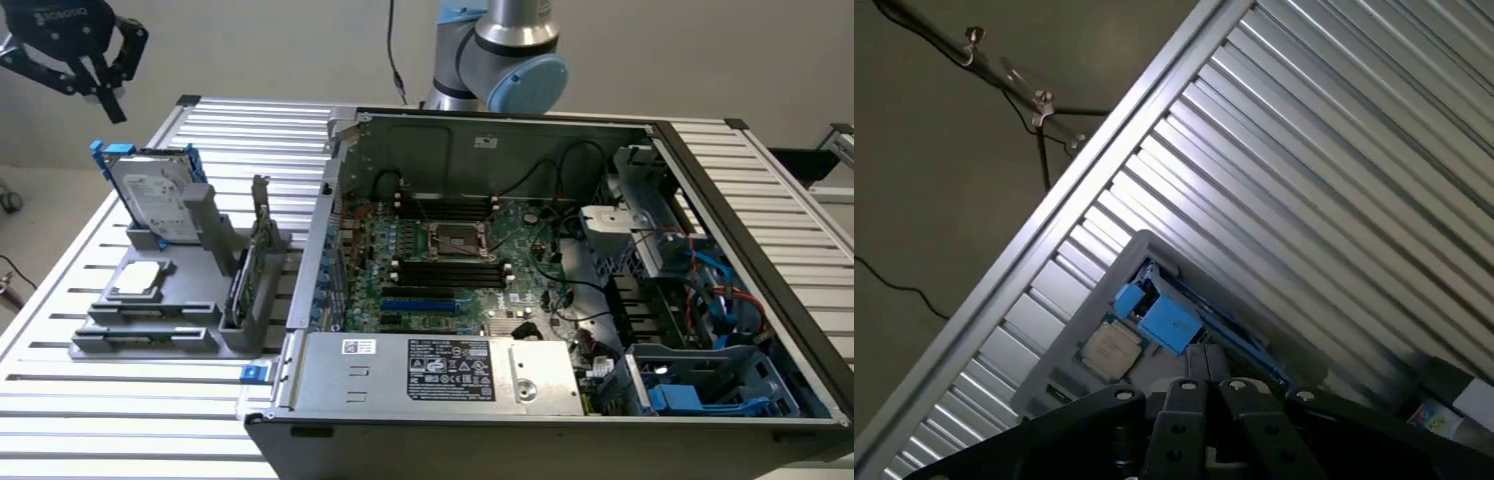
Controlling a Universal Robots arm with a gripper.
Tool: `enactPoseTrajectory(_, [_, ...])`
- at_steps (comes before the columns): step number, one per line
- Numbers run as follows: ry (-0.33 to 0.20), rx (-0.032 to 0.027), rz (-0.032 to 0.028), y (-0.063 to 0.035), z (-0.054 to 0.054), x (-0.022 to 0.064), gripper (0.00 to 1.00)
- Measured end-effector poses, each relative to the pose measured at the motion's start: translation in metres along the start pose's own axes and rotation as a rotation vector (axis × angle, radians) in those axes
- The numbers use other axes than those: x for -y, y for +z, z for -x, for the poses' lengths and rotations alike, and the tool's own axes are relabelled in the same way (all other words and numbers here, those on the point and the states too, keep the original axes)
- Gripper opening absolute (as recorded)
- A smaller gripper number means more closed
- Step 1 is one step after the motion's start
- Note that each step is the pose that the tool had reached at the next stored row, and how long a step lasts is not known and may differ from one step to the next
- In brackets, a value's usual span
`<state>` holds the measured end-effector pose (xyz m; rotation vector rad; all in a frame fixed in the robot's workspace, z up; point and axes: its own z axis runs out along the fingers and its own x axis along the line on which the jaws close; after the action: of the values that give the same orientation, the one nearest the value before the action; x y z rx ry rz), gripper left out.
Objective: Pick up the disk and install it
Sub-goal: 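Pick up the disk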
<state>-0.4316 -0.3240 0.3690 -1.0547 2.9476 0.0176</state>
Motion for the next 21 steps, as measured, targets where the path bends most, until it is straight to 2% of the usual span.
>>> enactPoseTrajectory(21, [-0.381, -0.0027, 0.0054, 0.0015, 0.0, 0.0, 0.11])
